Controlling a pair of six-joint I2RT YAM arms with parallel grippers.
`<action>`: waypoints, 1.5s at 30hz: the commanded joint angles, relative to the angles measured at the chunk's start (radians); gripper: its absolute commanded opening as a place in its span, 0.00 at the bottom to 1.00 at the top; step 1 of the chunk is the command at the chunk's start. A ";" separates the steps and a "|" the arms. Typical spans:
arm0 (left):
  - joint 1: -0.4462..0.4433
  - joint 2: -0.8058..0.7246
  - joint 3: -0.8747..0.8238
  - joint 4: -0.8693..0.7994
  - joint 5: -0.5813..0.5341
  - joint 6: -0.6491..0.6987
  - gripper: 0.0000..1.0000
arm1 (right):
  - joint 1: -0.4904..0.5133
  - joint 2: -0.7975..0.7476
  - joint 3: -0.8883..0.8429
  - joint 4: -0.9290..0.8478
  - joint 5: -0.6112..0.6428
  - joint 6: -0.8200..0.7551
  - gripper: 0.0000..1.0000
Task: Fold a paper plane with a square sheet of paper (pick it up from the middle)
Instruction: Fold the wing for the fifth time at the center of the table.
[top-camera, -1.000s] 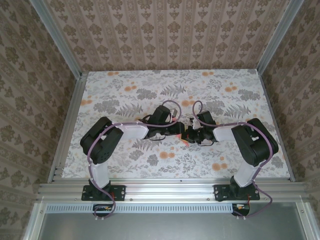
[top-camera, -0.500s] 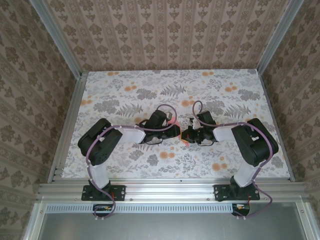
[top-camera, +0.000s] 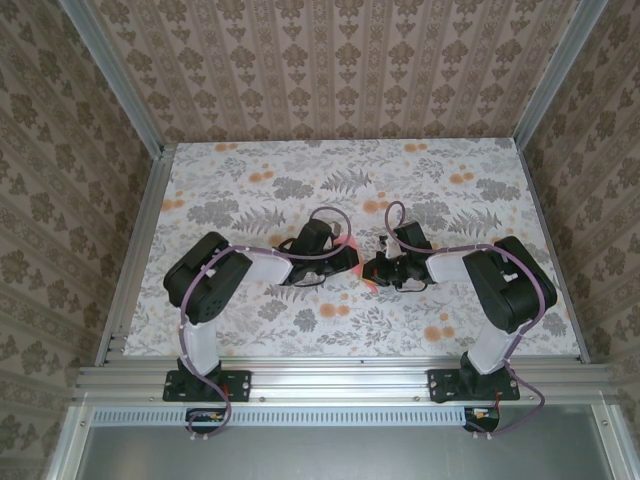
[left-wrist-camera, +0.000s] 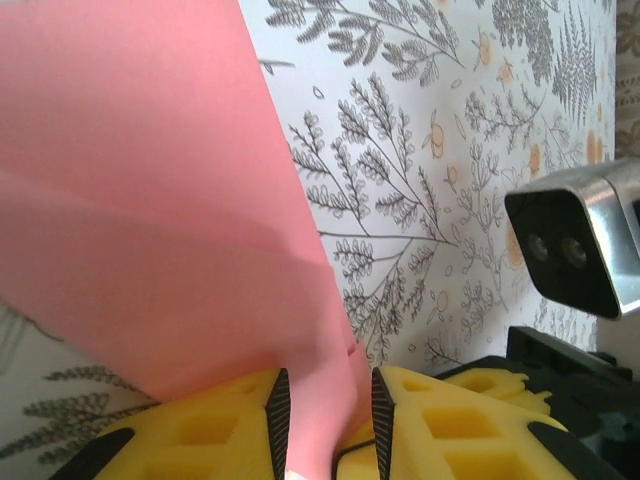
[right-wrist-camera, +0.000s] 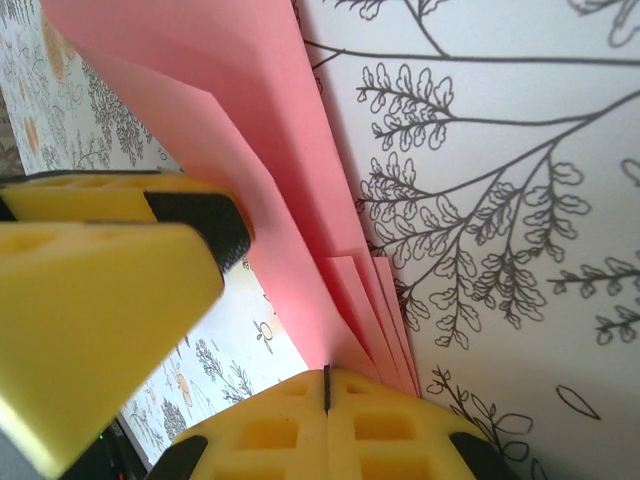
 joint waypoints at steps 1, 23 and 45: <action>0.023 0.021 0.005 0.025 -0.045 -0.024 0.31 | 0.005 0.045 -0.037 -0.143 0.057 -0.022 0.00; 0.132 0.065 0.027 -0.040 -0.025 0.068 0.30 | 0.001 0.023 -0.049 -0.178 0.051 -0.047 0.00; 0.274 -0.055 0.090 -0.197 0.073 0.176 0.38 | -0.002 -0.021 -0.029 -0.162 0.038 -0.025 0.00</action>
